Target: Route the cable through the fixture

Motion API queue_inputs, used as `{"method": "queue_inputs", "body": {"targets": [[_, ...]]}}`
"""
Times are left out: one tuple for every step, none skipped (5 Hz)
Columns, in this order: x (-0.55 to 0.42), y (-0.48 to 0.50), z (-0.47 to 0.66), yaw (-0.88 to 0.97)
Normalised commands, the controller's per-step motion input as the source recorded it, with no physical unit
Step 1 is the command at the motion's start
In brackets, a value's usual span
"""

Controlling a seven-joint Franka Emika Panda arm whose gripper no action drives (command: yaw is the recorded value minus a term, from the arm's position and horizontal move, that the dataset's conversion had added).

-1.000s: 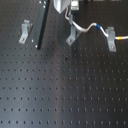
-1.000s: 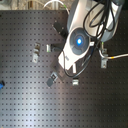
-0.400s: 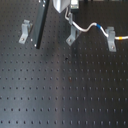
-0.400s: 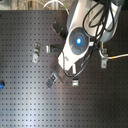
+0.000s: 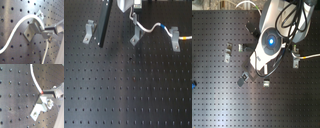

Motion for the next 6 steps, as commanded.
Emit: {"method": "queue_inputs", "body": {"targets": [[0.0,0.0,0.0,0.38],[0.001,-0.024,0.0,0.49],[-0.006,0.009,0.0,0.0],[-0.291,-0.179,0.17,-0.1],[-0.18,-0.099,0.08,0.0],[0.0,0.0,0.0,0.04]]}}
